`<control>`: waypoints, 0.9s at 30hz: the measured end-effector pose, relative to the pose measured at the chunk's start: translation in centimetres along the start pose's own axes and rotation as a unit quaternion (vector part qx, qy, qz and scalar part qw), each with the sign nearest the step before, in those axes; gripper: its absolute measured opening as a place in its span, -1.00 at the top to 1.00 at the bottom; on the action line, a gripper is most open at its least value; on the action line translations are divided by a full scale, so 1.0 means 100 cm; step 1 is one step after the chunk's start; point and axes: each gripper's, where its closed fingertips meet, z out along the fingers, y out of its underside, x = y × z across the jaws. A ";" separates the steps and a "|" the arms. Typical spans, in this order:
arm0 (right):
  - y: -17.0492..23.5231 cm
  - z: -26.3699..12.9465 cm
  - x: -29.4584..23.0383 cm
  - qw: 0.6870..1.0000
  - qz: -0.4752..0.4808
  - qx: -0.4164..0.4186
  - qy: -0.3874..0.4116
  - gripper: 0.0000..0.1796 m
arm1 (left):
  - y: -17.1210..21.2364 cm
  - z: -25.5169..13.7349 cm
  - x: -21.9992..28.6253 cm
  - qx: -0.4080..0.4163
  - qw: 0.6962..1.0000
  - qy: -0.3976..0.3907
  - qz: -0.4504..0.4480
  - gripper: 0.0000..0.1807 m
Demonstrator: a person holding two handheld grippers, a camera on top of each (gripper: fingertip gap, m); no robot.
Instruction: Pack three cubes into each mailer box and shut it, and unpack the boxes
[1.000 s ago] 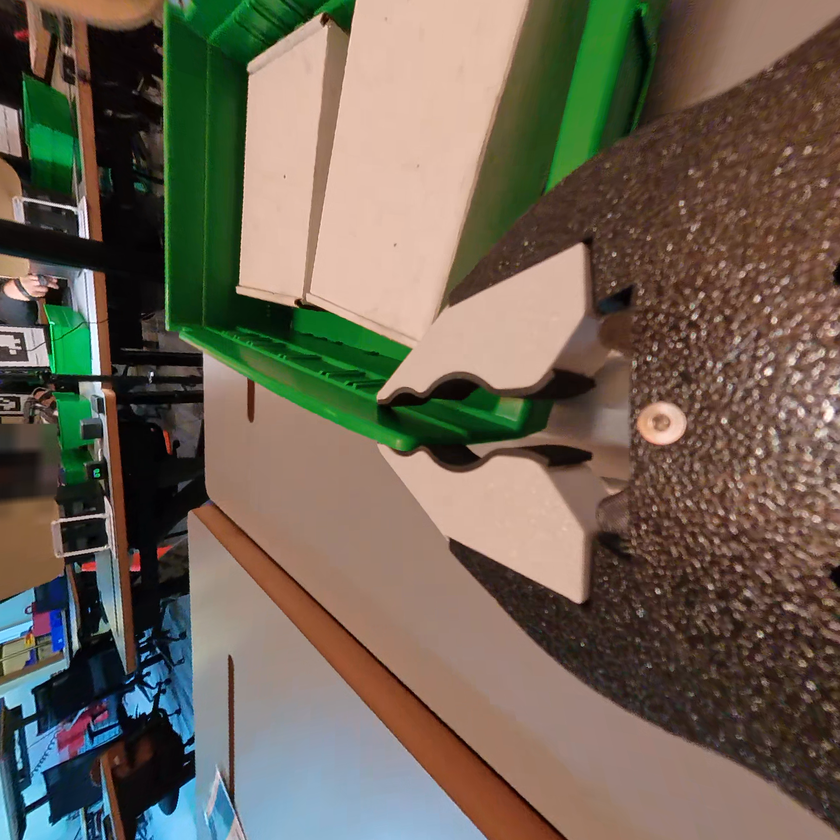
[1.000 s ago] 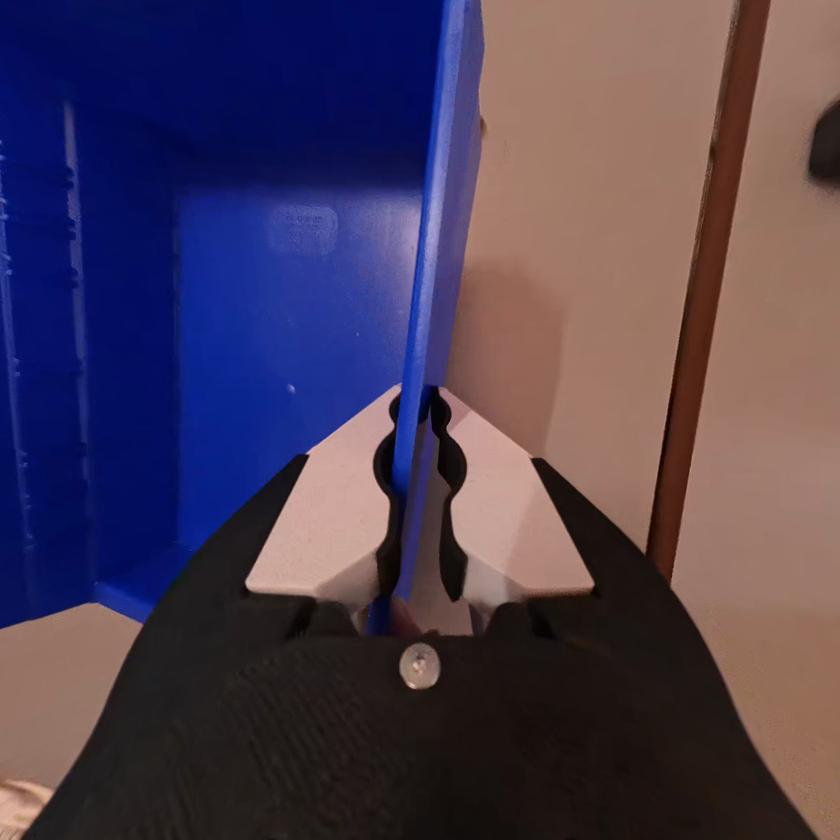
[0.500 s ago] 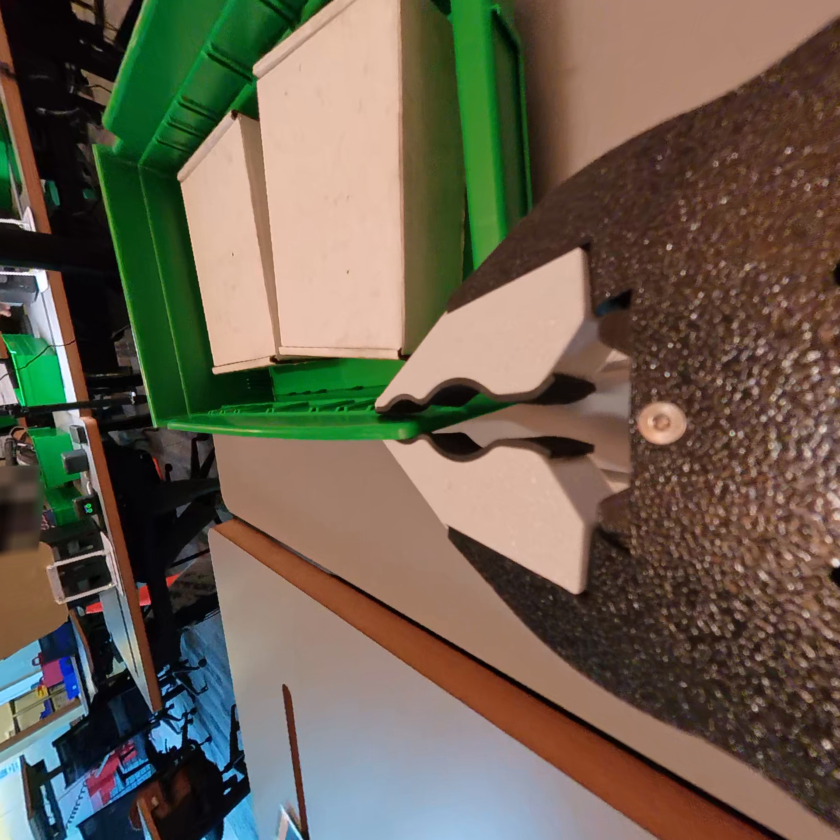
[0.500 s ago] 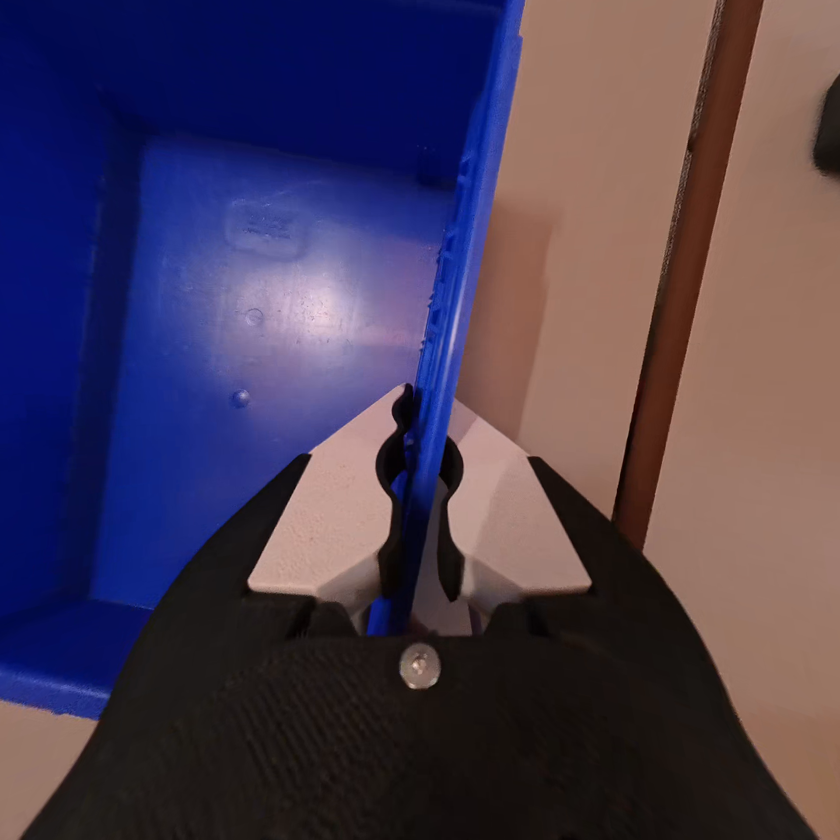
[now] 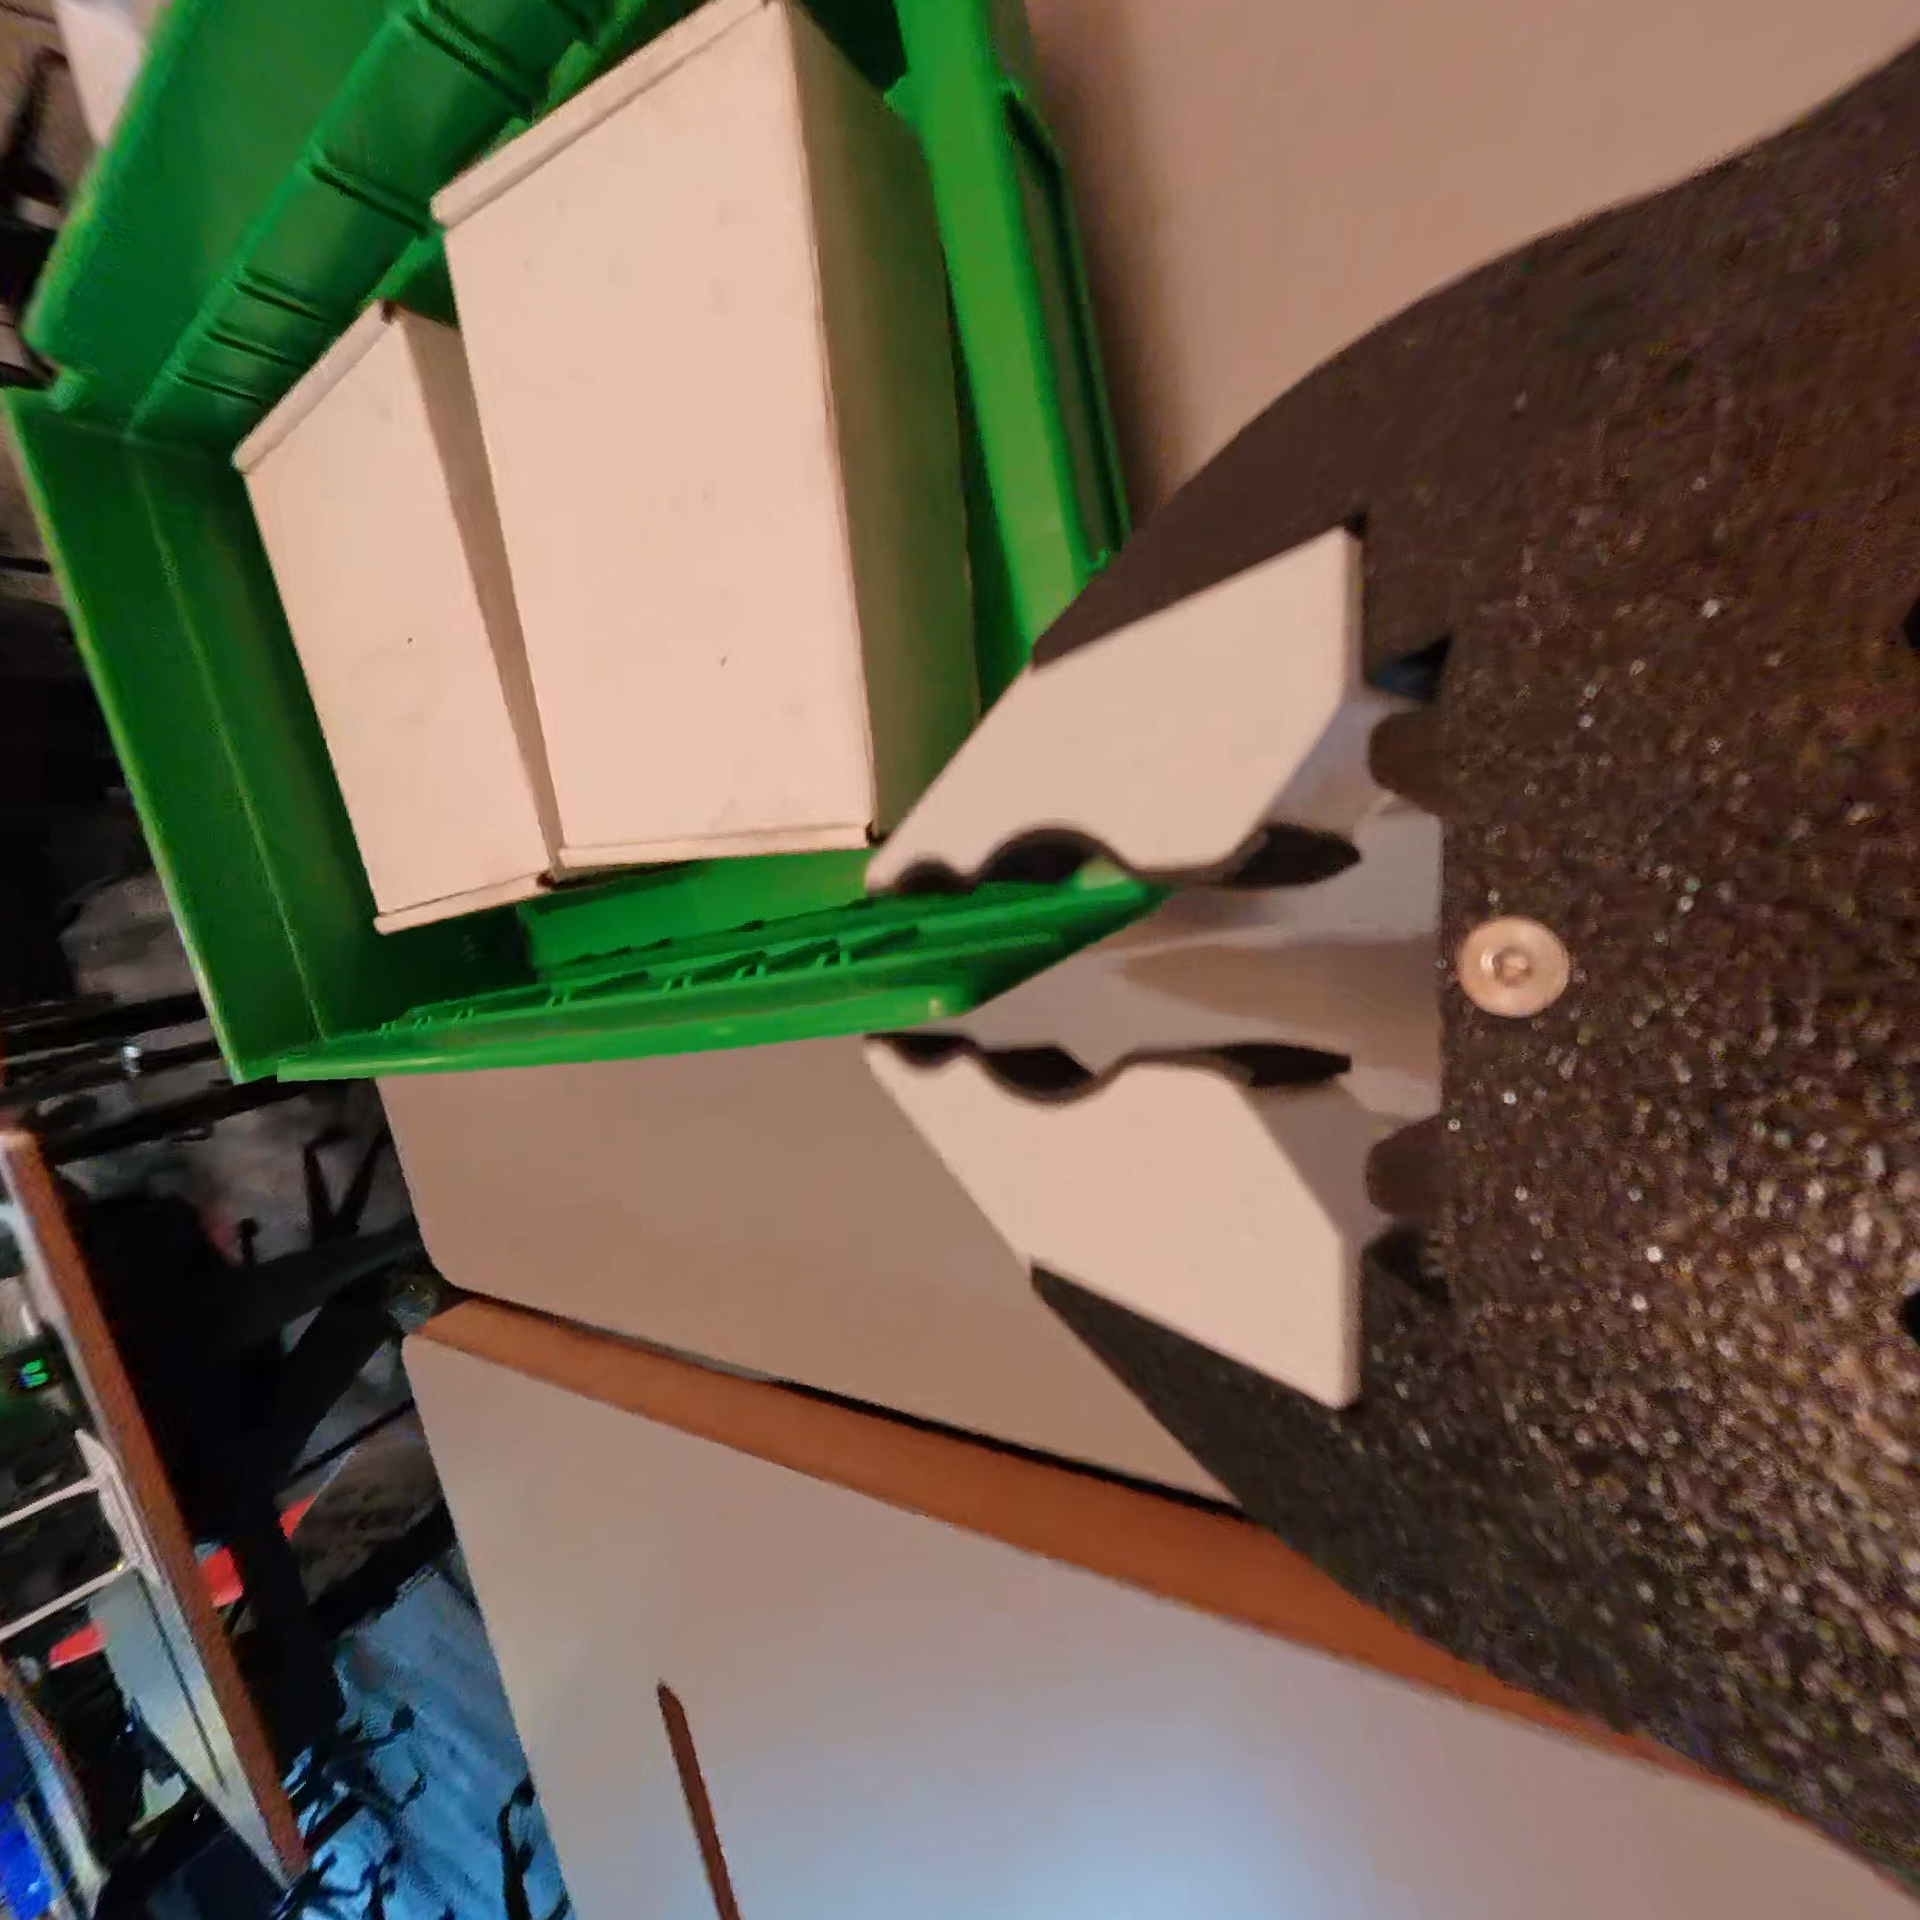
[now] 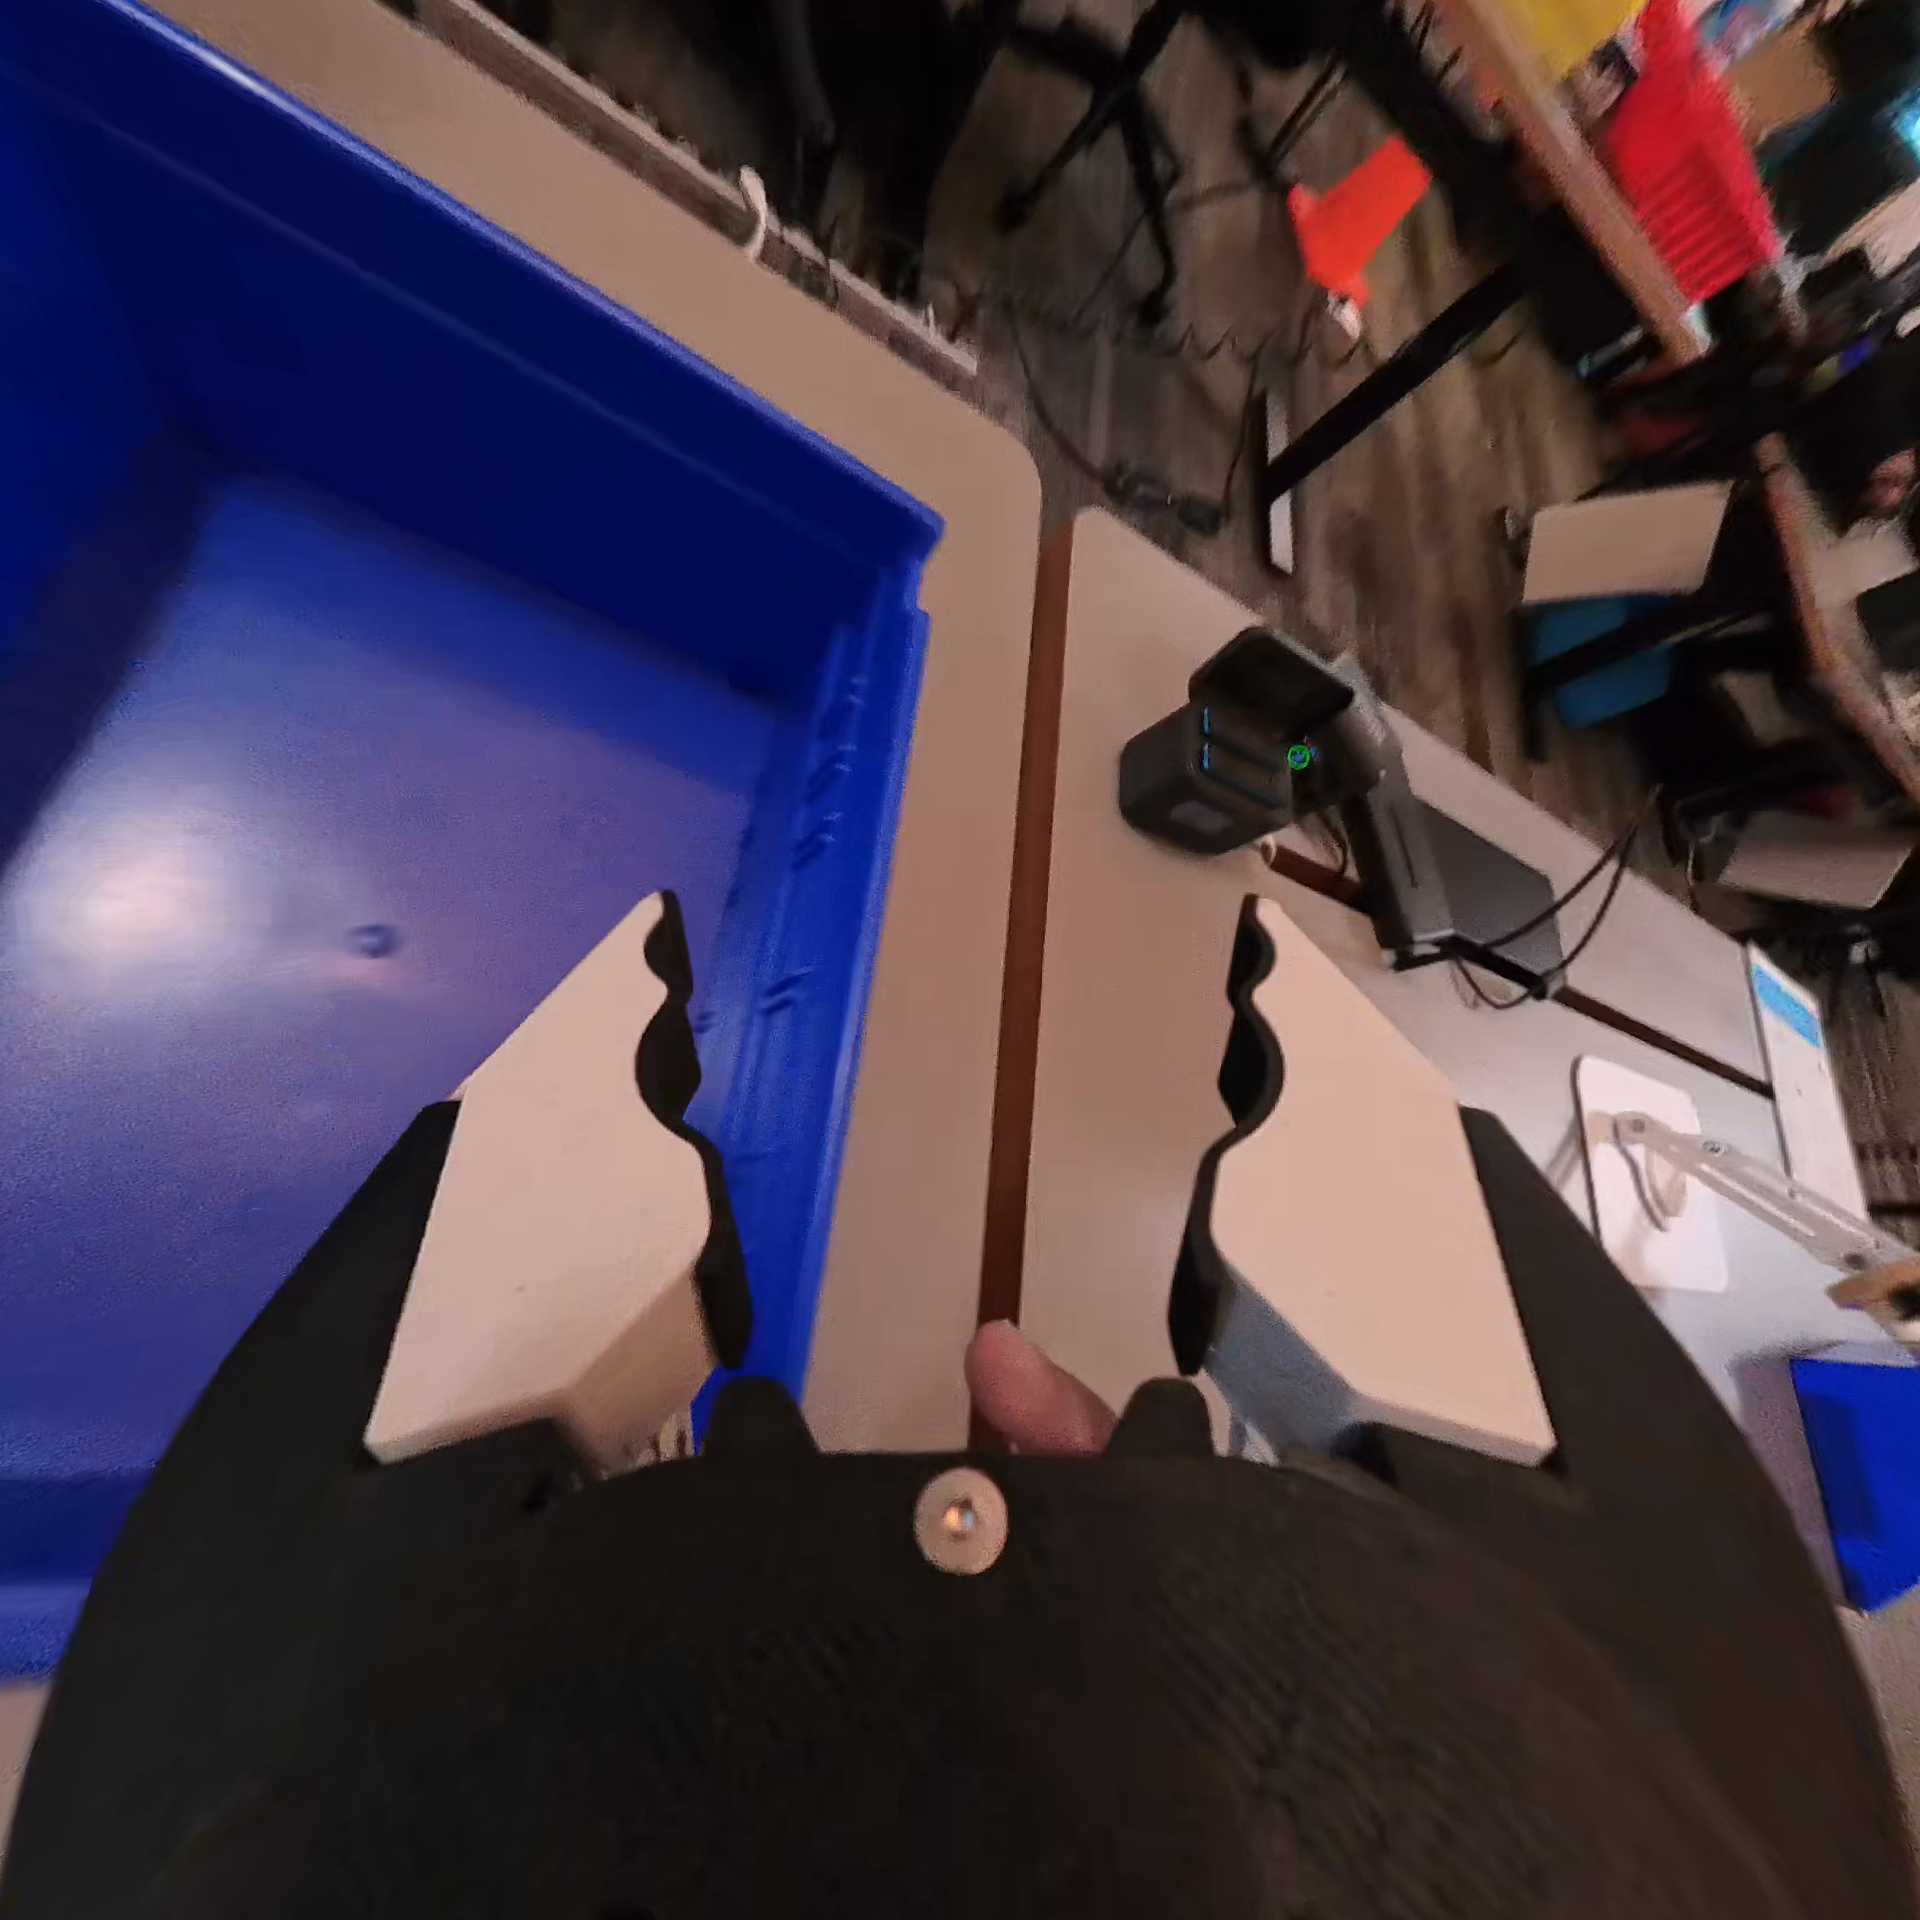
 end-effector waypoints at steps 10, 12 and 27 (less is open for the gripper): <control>-0.008 -0.155 -0.250 0.936 -0.060 0.181 -0.294 -0.14 | -0.038 -0.018 0.058 -0.169 0.925 0.181 0.288 -0.28; -0.006 -0.169 -0.289 0.920 -0.049 0.188 -0.340 -0.14 | -0.040 -0.009 0.068 -0.207 0.893 0.196 0.348 -0.29; 0.038 -0.185 -0.345 0.913 -0.050 0.148 -0.377 -0.16 | -0.004 0.062 0.110 -0.335 0.727 0.301 0.518 -0.40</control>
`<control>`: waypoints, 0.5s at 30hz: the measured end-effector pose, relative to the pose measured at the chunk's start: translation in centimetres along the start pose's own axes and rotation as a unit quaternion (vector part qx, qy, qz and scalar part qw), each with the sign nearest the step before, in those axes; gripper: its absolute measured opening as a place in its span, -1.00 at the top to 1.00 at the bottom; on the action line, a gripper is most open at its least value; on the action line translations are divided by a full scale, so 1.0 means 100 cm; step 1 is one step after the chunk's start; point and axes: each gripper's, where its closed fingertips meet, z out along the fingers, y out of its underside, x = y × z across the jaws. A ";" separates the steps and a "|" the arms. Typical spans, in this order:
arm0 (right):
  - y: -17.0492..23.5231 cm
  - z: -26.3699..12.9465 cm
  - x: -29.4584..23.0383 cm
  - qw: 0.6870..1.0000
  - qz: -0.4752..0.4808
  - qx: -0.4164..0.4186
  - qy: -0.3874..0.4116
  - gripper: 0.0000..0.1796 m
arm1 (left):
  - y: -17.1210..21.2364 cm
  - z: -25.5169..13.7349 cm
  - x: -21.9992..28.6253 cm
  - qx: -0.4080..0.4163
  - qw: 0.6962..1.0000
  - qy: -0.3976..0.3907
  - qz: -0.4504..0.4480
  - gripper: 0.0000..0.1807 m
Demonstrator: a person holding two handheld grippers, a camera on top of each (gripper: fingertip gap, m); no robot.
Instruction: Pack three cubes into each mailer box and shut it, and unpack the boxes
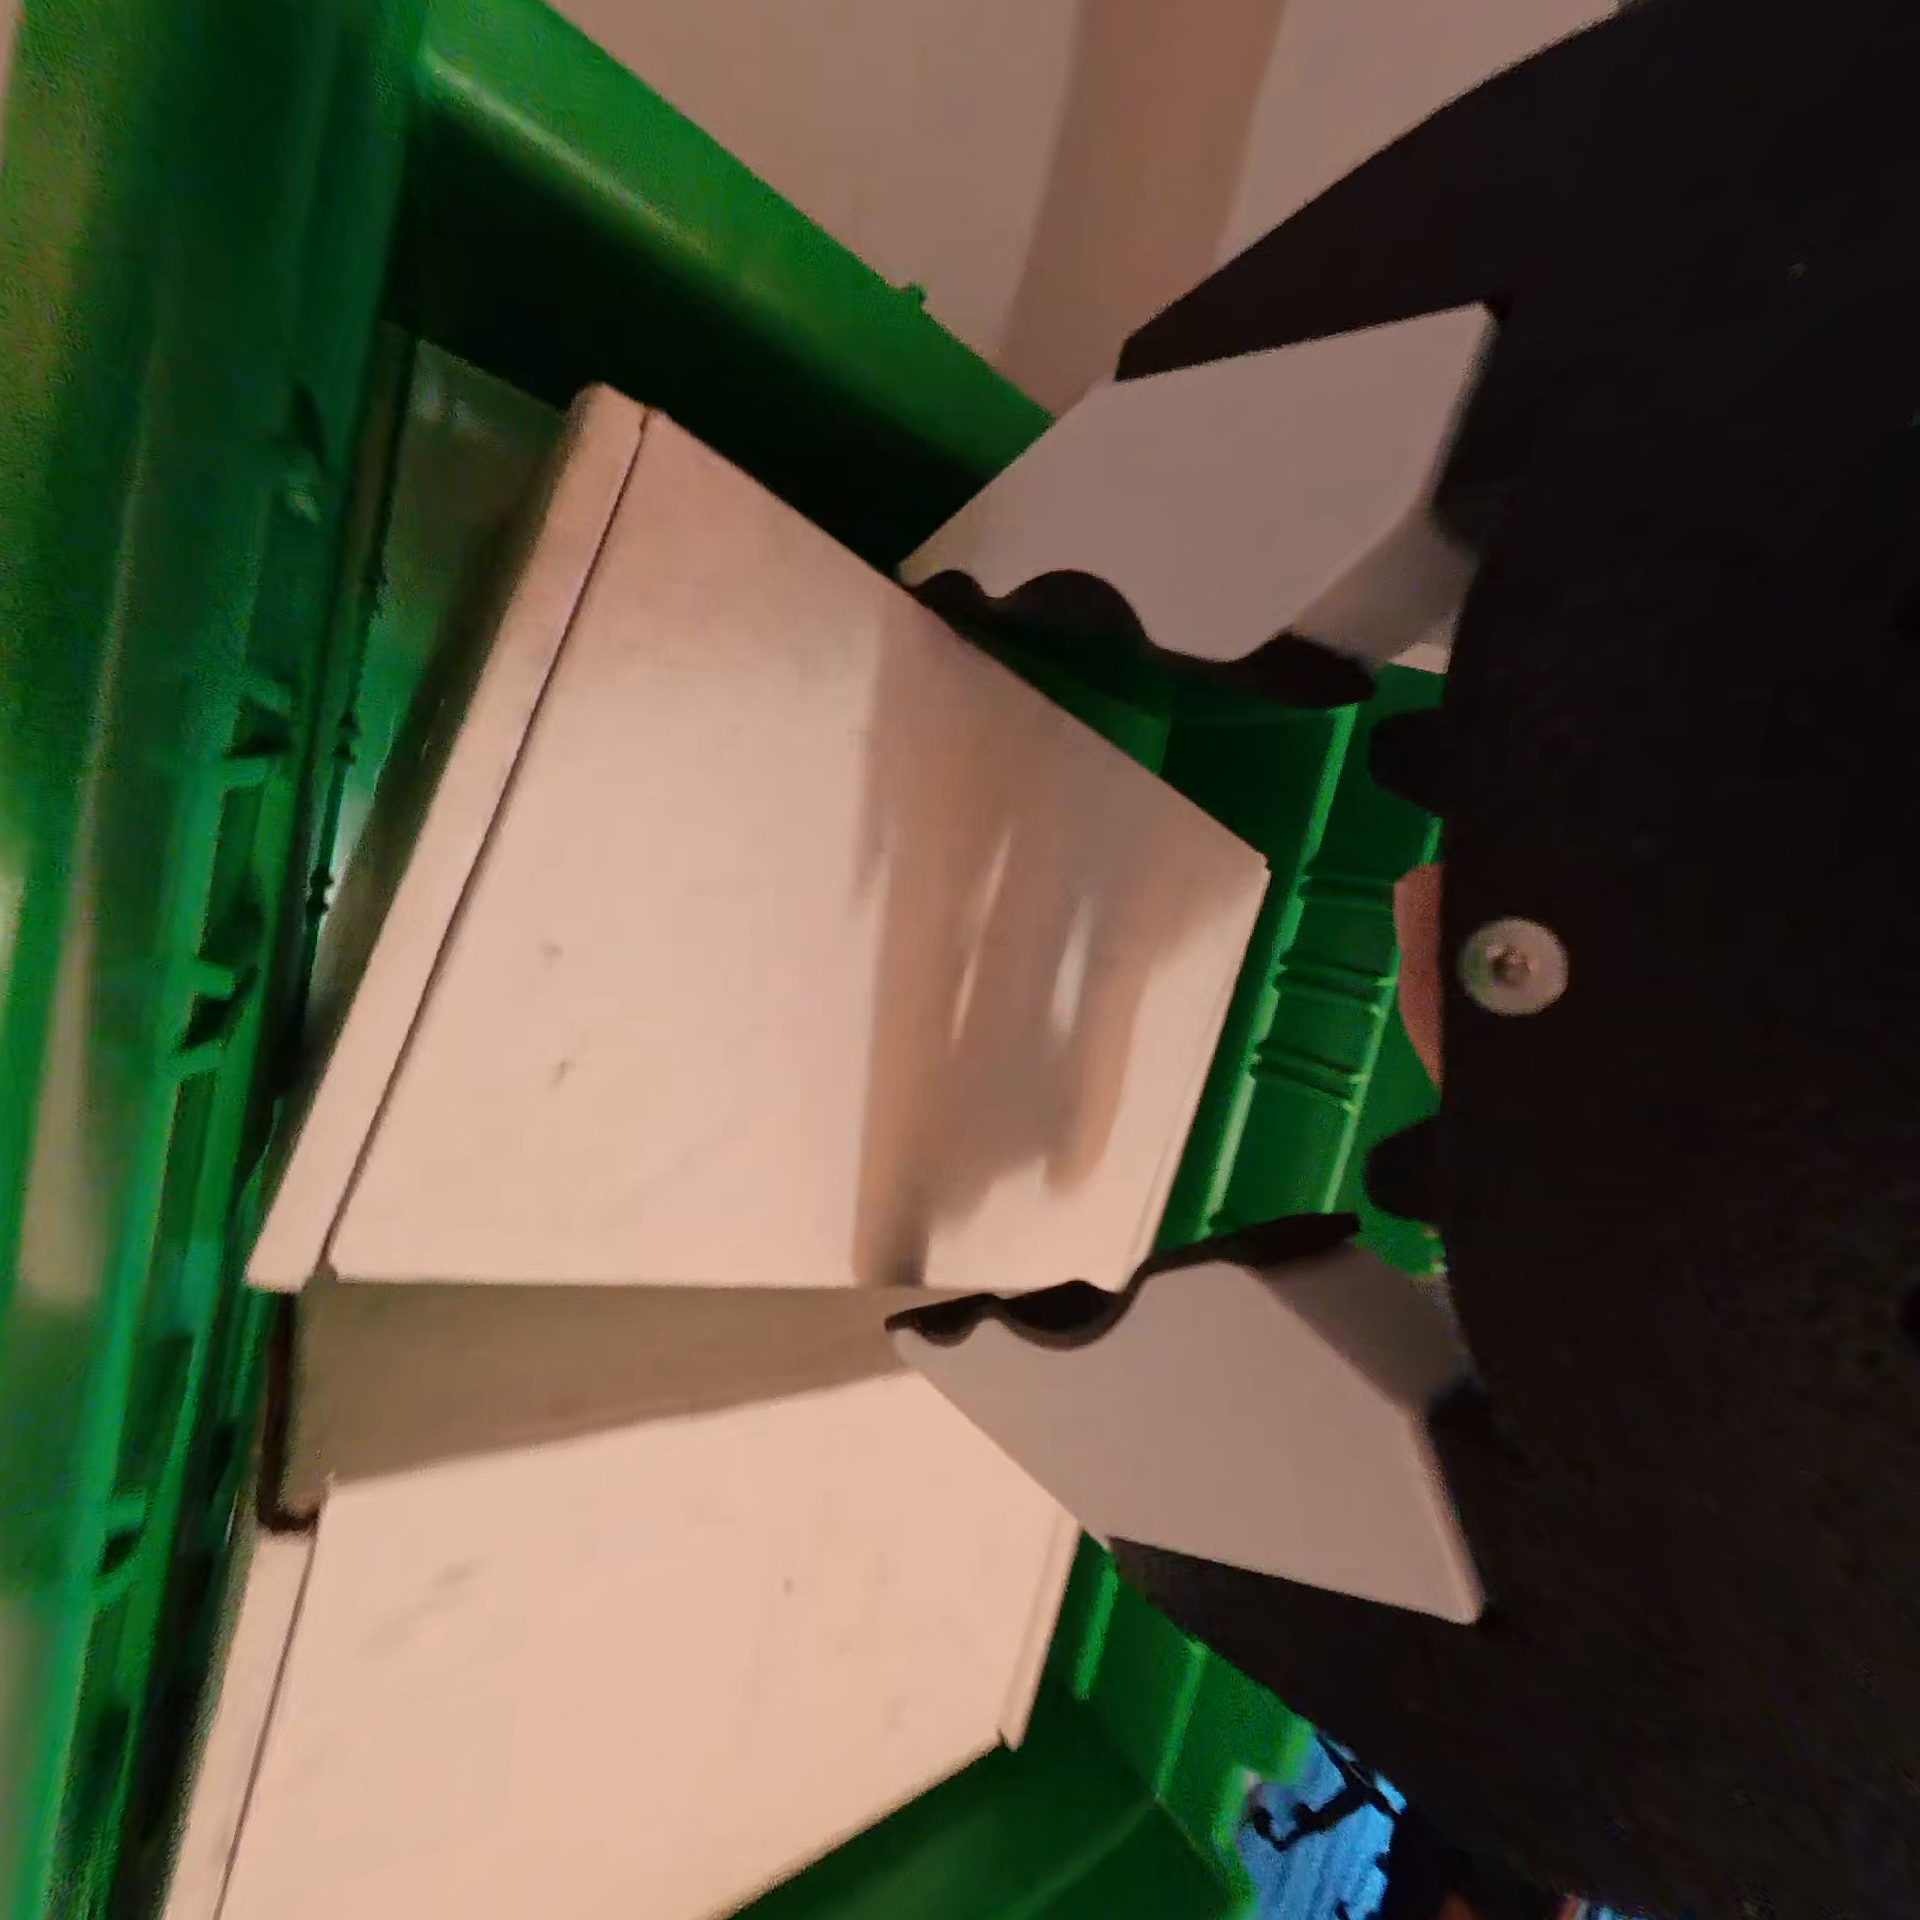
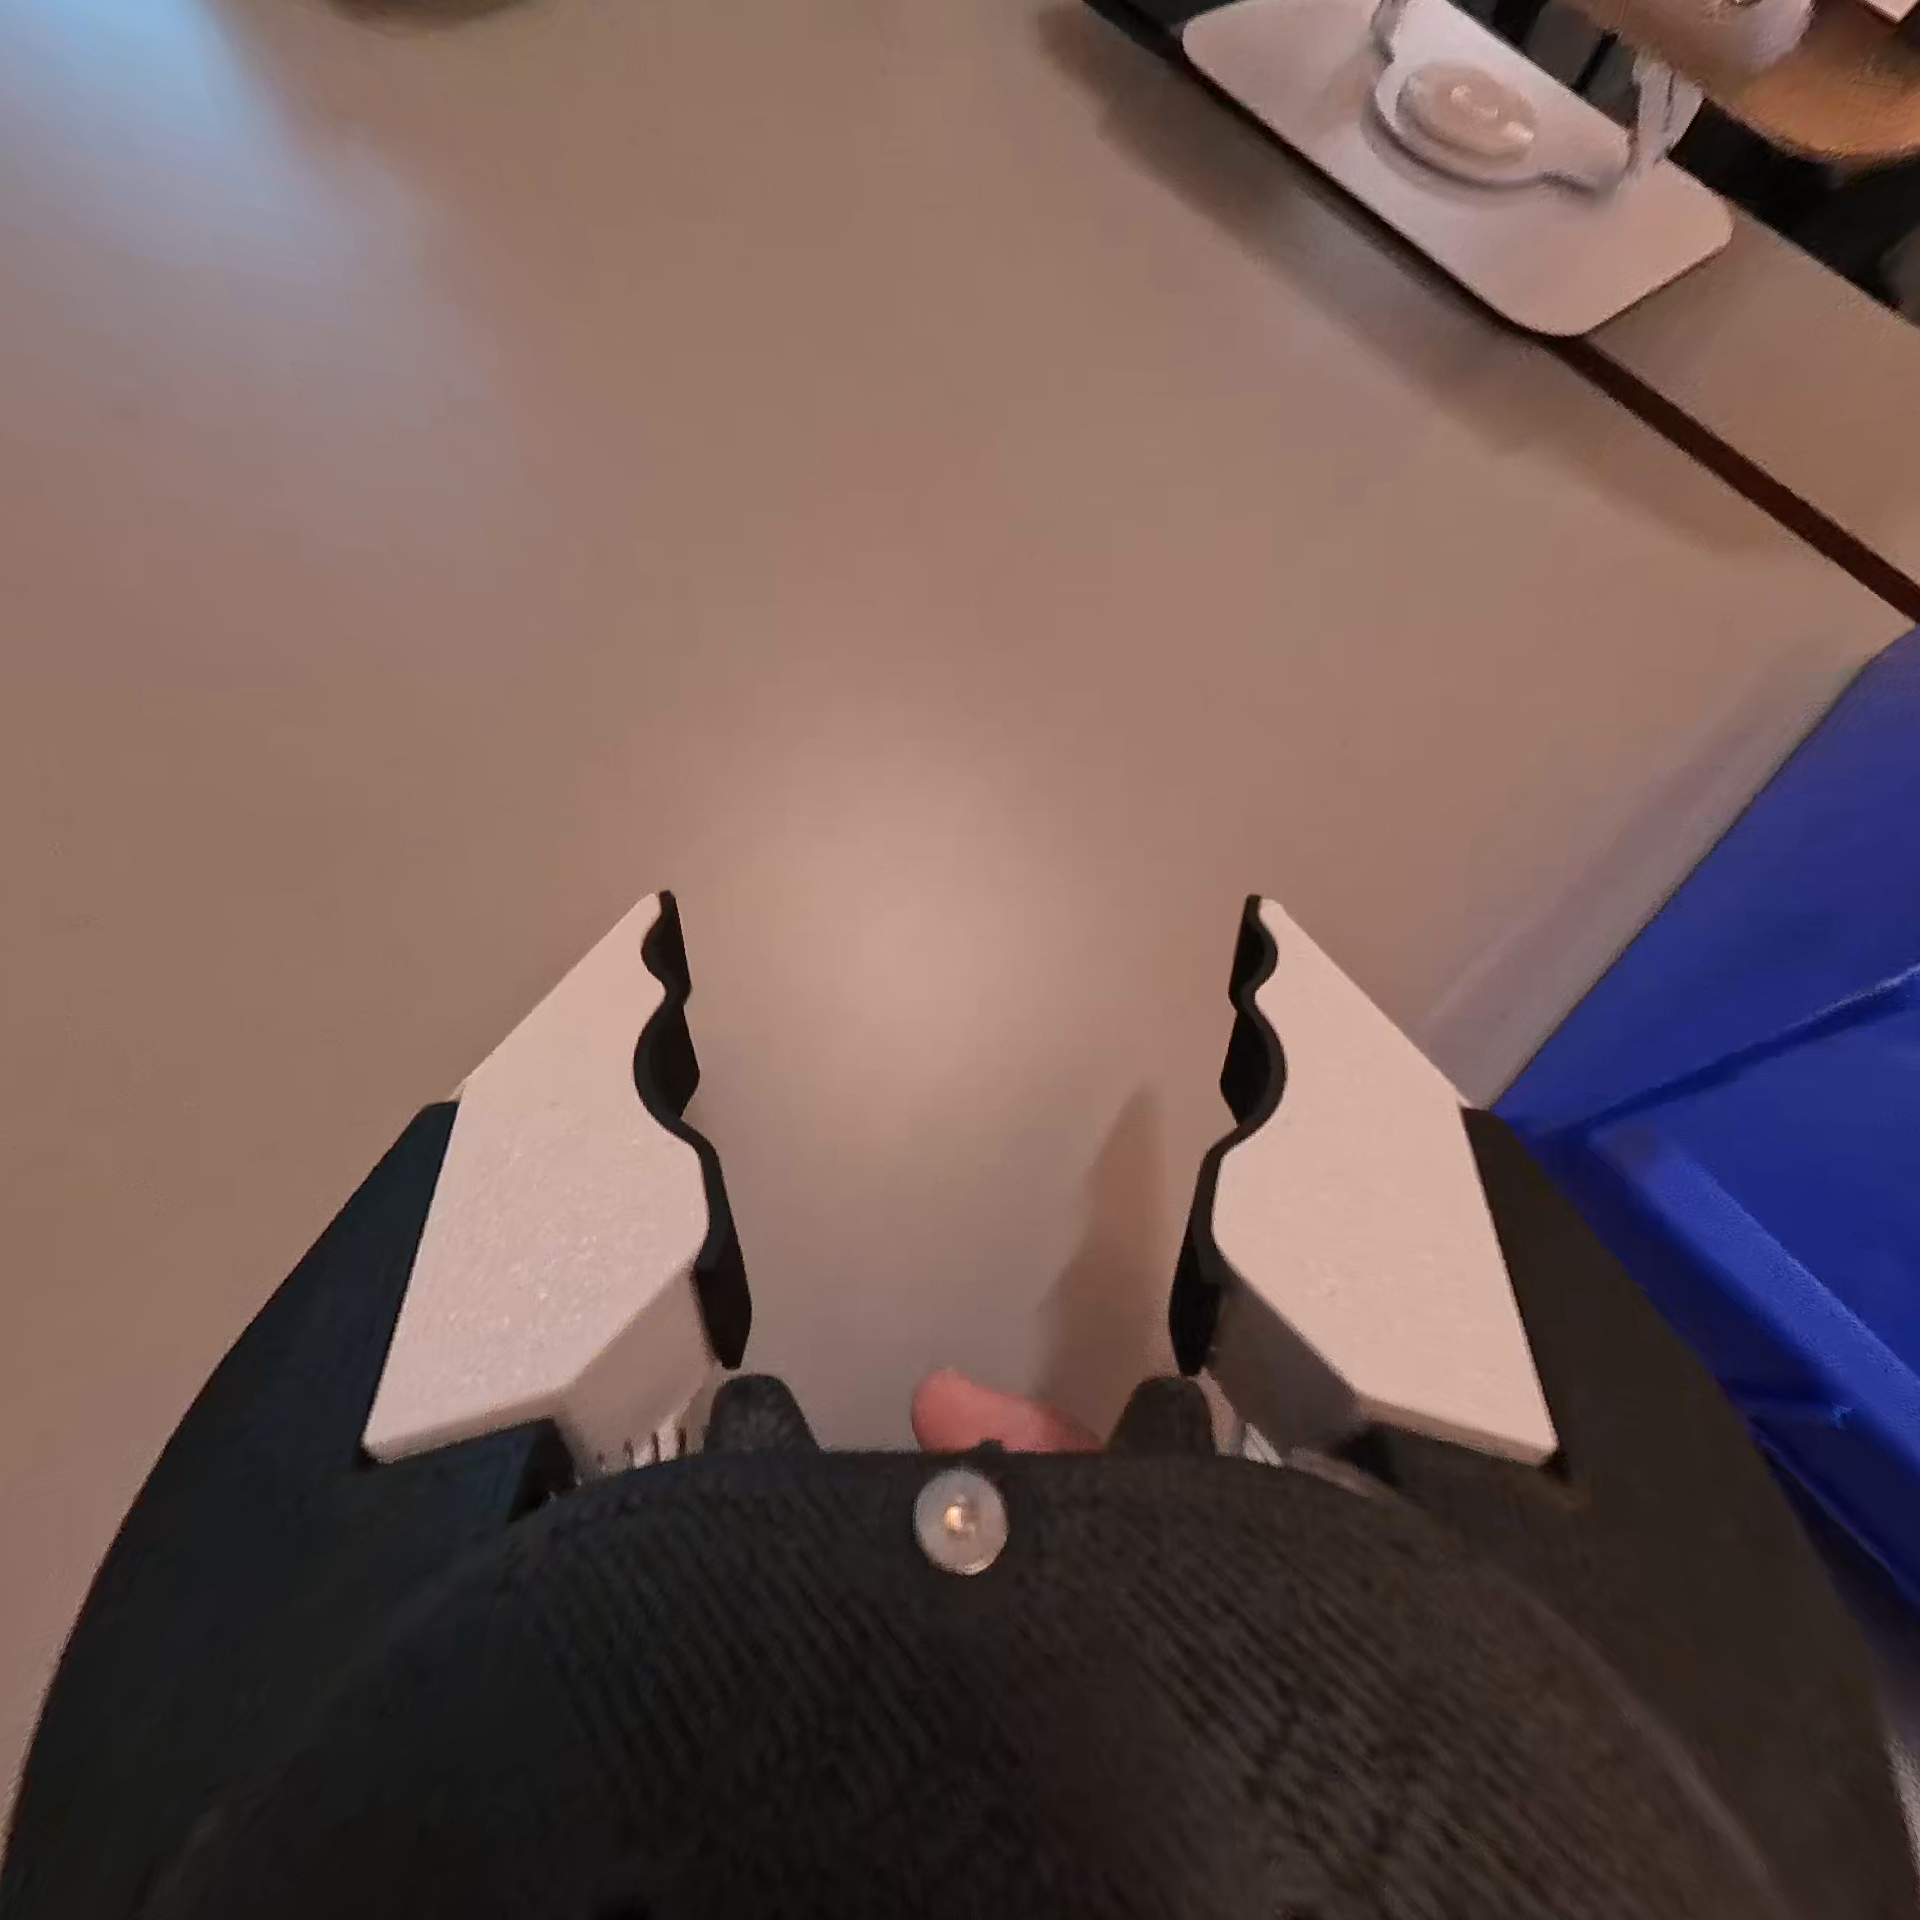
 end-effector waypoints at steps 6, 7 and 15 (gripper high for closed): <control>-0.002 0.000 -0.002 1.000 -0.014 0.010 -0.001 -0.15 | -0.001 0.021 0.003 -0.006 0.999 0.033 0.013 -0.55; -0.001 0.002 -0.002 1.000 -0.014 0.009 -0.002 -0.15 | 0.001 0.023 0.005 -0.009 0.999 0.049 0.002 -0.57; 0.003 0.005 -0.003 1.000 -0.025 -0.009 0.010 -0.13 | 0.004 0.016 0.008 -0.032 0.996 0.065 -0.047 -0.53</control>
